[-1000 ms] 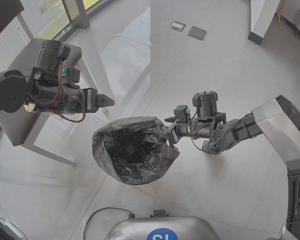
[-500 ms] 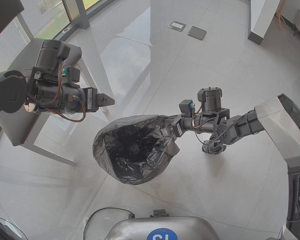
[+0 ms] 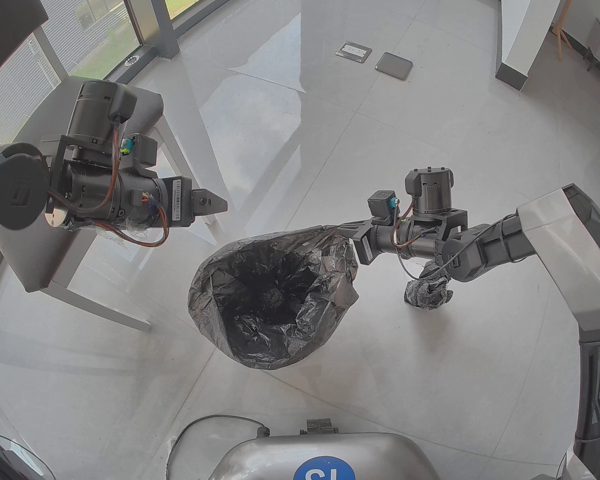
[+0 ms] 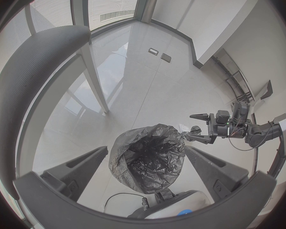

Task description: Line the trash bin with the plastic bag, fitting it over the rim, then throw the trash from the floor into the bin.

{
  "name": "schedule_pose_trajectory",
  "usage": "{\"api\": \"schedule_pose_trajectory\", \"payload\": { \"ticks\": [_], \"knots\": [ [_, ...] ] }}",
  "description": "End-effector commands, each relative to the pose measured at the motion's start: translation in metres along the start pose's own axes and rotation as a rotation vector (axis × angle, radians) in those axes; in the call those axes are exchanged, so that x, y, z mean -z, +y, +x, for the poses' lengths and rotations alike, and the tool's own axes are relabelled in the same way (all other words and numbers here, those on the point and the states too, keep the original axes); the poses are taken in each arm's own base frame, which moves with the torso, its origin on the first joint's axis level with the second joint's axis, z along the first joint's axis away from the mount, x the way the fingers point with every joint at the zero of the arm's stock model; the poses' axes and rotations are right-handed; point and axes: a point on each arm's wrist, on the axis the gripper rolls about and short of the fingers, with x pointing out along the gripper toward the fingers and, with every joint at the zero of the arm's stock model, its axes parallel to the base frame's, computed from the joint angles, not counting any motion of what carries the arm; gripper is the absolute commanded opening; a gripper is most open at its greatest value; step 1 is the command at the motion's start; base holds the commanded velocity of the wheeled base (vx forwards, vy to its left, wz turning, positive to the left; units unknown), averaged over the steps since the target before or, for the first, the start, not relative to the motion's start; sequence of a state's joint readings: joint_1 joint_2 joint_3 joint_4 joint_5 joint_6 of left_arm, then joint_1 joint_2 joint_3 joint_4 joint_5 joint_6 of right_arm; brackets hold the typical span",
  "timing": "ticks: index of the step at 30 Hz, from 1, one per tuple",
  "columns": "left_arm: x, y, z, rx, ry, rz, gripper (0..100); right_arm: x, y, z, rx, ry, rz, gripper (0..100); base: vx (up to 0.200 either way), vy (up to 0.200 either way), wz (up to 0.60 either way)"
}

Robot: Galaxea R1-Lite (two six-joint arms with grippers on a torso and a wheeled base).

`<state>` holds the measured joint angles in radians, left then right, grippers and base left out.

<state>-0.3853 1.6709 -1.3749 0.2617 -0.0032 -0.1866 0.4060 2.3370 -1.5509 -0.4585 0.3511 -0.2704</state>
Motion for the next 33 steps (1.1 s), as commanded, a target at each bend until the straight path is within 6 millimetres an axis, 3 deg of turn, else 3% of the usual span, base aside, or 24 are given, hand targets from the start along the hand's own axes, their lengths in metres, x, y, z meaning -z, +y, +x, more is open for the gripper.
{"api": "schedule_pose_trajectory", "payload": {
  "ticks": [1,9,13,19,22,28,33],
  "knots": [
    [0.001,0.0,-0.001,-0.001,0.002,-0.001,100,-0.002,-0.001,-0.002,0.004,-0.004,-0.004,100,0.0,0.0,0.0],
    [0.008,-0.001,0.008,0.006,0.014,0.007,100,-0.006,0.01,-0.004,-0.017,-0.005,0.003,100,0.0,0.0,0.0],
    [0.01,-0.002,0.014,0.009,0.013,0.009,100,-0.012,0.01,-0.017,-0.012,-0.007,0.002,100,0.0,0.0,0.0],
    [0.016,-0.002,0.01,0.007,0.024,0.018,100,-0.011,-0.001,-0.059,0.034,0.025,0.015,100,0.0,0.0,0.0],
    [0.017,-0.003,0.005,0.012,0.023,0.022,100,-0.006,-0.005,-0.097,0.068,0.066,0.023,100,0.0,0.0,0.0],
    [0.016,-0.007,0.004,0.023,0.014,0.032,100,0.026,-0.011,-0.152,0.119,0.204,0.01,100,0.0,0.0,0.0],
    [0.015,-0.012,-0.011,0.042,-0.009,0.056,100,0.054,-0.018,-0.17,0.134,0.31,0.037,100,0.0,0.0,0.0]
  ]
}}
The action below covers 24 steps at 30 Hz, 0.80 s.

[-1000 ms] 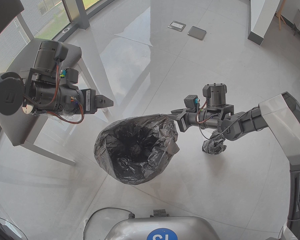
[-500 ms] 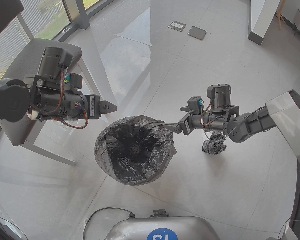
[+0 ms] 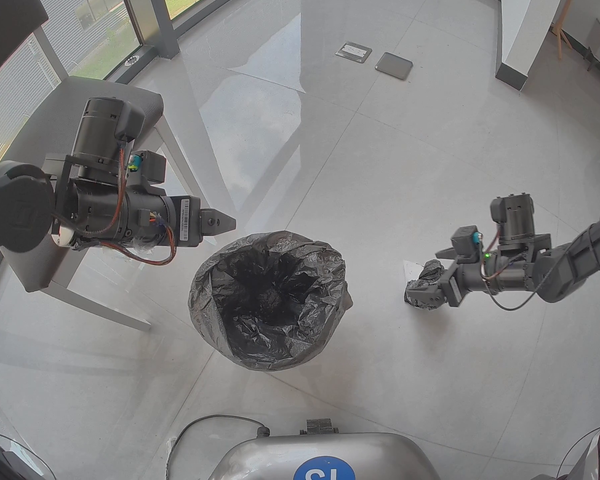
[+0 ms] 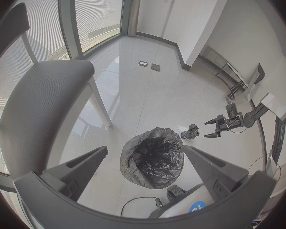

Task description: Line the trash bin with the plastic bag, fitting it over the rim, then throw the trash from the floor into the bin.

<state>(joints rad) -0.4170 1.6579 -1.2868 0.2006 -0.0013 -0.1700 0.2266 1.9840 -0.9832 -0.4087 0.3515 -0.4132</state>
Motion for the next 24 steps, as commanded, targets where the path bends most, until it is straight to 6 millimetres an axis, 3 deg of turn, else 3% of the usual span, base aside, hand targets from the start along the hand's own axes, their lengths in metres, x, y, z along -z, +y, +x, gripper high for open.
{"api": "schedule_pose_trajectory", "payload": {
  "ticks": [1,9,17,24],
  "knots": [
    [0.001,-0.006,-0.018,0.02,-0.026,0.033,100,0.022,-0.013,-0.035,0.059,0.057,0.021,100,0.0,0.0,0.0],
    [0.018,0.0,-0.038,0.011,-0.032,0.169,100,0.049,-0.027,-0.009,0.054,0.131,0.053,100,0.0,0.0,0.0],
    [0.008,0.006,-0.056,-0.01,-0.136,0.151,100,0.066,-0.061,0.02,0.091,0.153,0.061,100,0.0,0.0,0.0],
    [0.011,0.013,-0.064,-0.032,-0.146,0.13,100,0.071,-0.081,0.038,0.112,0.139,0.048,100,0.0,0.0,0.0]
  ]
}}
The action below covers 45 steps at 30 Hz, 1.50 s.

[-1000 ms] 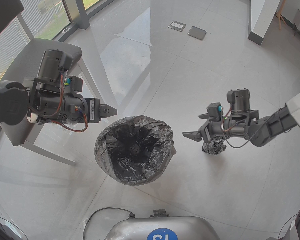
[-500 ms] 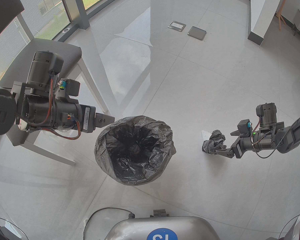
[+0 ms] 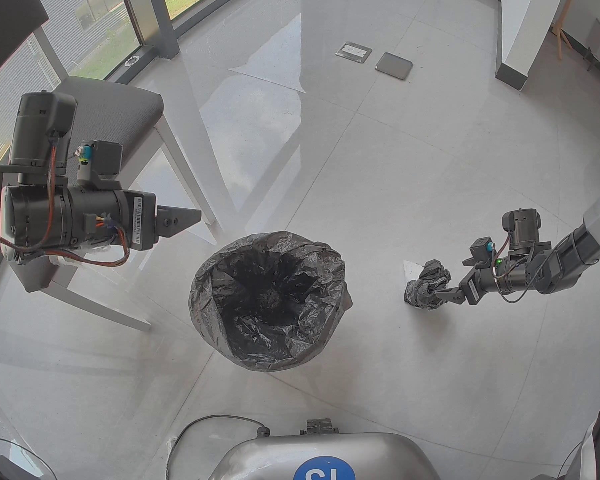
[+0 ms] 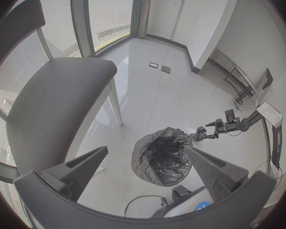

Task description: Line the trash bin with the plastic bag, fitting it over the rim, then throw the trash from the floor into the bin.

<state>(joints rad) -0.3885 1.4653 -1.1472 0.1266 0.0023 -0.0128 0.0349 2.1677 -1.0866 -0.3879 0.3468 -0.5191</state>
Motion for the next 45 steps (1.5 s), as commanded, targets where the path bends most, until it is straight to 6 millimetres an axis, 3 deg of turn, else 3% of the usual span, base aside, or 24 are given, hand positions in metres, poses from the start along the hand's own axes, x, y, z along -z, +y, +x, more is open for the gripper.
{"api": "schedule_pose_trajectory", "payload": {
  "ticks": [1,28,45],
  "knots": [
    [0.002,0.007,-0.009,-0.024,-0.011,-0.016,100,0.011,-0.009,0.023,-0.005,0.018,0.008,100,0.0,0.0,0.0],
    [0.009,0.022,-0.012,-0.081,-0.016,-0.045,100,0.003,-0.022,0.067,0.003,-0.03,-0.047,100,0.0,0.0,0.0],
    [0.017,0.027,-0.016,-0.097,-0.017,-0.053,100,0.011,-0.031,0.094,0.012,-0.041,-0.057,100,0.0,0.0,0.0]
  ]
}}
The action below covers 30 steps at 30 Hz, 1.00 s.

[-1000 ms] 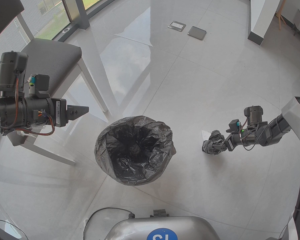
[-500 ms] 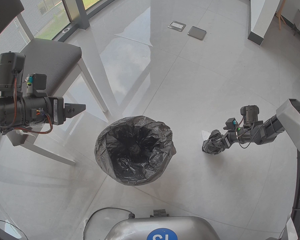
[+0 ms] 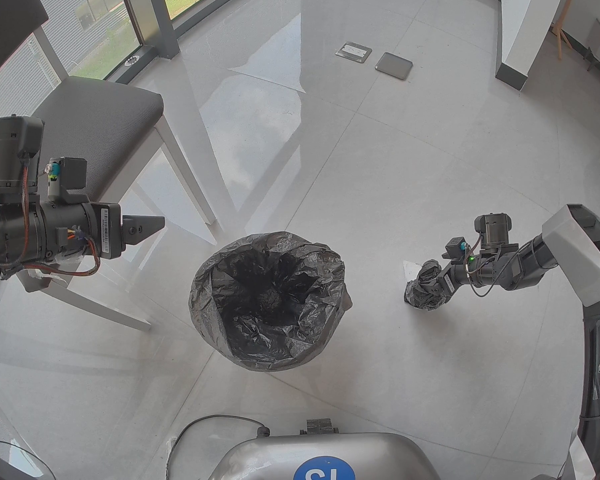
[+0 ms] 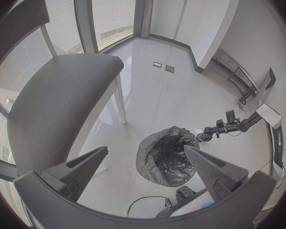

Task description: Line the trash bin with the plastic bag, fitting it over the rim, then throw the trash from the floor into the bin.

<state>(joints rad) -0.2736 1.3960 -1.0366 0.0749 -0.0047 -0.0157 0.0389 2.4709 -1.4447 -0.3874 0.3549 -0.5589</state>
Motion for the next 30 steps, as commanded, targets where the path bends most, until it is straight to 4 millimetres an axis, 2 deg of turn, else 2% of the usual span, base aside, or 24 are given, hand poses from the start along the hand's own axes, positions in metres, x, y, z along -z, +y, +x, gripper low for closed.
{"api": "schedule_pose_trajectory", "payload": {
  "ticks": [1,2,3,13,18,22,28,30],
  "knots": [
    [-0.001,0.0,-0.002,-0.001,-0.005,0.0,100,0.009,-0.001,0.009,-0.005,0.011,0.006,100,0.0,0.0,0.0],
    [-0.001,0.0,-0.002,0.0,-0.006,0.0,100,0.01,-0.001,0.01,-0.005,0.014,0.008,100,0.0,0.0,0.0],
    [-0.001,0.0,-0.002,0.0,-0.008,0.0,100,0.011,-0.001,0.01,-0.008,0.013,0.008,0,0.0,0.0,0.0],
    [-0.002,0.001,0.009,-0.003,-0.016,-0.003,100,0.013,0.002,0.009,-0.015,0.024,0.013,0,0.0,0.0,0.0],
    [0.001,0.001,0.013,-0.003,0.011,0.003,100,0.007,0.003,-0.004,-0.013,0.021,0.007,0,0.0,0.0,0.0],
    [0.005,0.001,0.017,-0.01,0.029,0.019,100,-0.014,0.003,-0.036,0.008,-0.011,-0.019,0,0.0,0.0,0.0],
    [0.005,-0.004,0.017,0.01,0.035,0.056,100,-0.06,0.009,-0.093,0.052,-0.107,-0.072,0,0.0,0.0,0.0],
    [0.005,-0.006,0.018,0.017,0.038,0.059,100,-0.073,0.013,-0.105,0.058,-0.139,-0.089,0,0.0,0.0,0.0]
  ]
}}
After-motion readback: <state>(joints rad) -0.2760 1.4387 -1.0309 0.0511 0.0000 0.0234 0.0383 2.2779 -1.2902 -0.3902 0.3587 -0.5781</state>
